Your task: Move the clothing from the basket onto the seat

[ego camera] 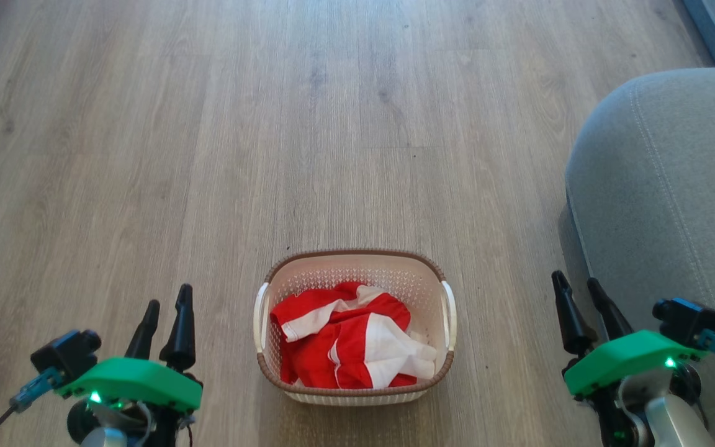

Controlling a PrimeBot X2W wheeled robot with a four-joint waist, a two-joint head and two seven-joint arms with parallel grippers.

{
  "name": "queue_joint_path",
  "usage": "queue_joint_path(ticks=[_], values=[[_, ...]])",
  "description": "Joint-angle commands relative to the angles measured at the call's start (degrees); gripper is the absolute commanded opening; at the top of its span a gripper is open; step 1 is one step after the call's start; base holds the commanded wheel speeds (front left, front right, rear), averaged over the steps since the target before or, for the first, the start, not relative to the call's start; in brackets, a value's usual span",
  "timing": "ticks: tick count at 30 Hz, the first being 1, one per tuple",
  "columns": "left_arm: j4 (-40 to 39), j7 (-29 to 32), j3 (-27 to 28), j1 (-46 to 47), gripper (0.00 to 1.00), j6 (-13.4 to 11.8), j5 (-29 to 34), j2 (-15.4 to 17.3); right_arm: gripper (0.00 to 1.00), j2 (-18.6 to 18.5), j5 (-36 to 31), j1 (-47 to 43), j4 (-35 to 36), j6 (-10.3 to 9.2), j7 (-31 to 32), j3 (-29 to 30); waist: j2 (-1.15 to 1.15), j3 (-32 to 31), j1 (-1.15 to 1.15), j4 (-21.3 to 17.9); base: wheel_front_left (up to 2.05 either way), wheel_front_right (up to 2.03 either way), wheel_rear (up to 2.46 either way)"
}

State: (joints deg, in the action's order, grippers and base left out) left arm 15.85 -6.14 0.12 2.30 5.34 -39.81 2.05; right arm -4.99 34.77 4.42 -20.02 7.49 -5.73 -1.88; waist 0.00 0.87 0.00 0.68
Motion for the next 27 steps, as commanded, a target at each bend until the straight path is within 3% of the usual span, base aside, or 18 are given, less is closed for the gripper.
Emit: queue_joint_path(ticks=[1,27], values=[[-2.2,-0.75,1.1,2.95,1.0,-0.04,1.71,0.59,1.0,-0.95,-1.74,3.14,1.63,0.01,-1.06,-0.96,0.0,0.02,0.0,-0.02,0.0,0.0,0.0],[-3.86,-5.11,1.11,2.84,1.0,-0.46,20.9,0.72,1.0,-1.52,-20.42,4.41,1.3,0.0,-5.47,-2.33,0.0,-0.06,0.0,-0.19,0.0,0.0,0.0]])
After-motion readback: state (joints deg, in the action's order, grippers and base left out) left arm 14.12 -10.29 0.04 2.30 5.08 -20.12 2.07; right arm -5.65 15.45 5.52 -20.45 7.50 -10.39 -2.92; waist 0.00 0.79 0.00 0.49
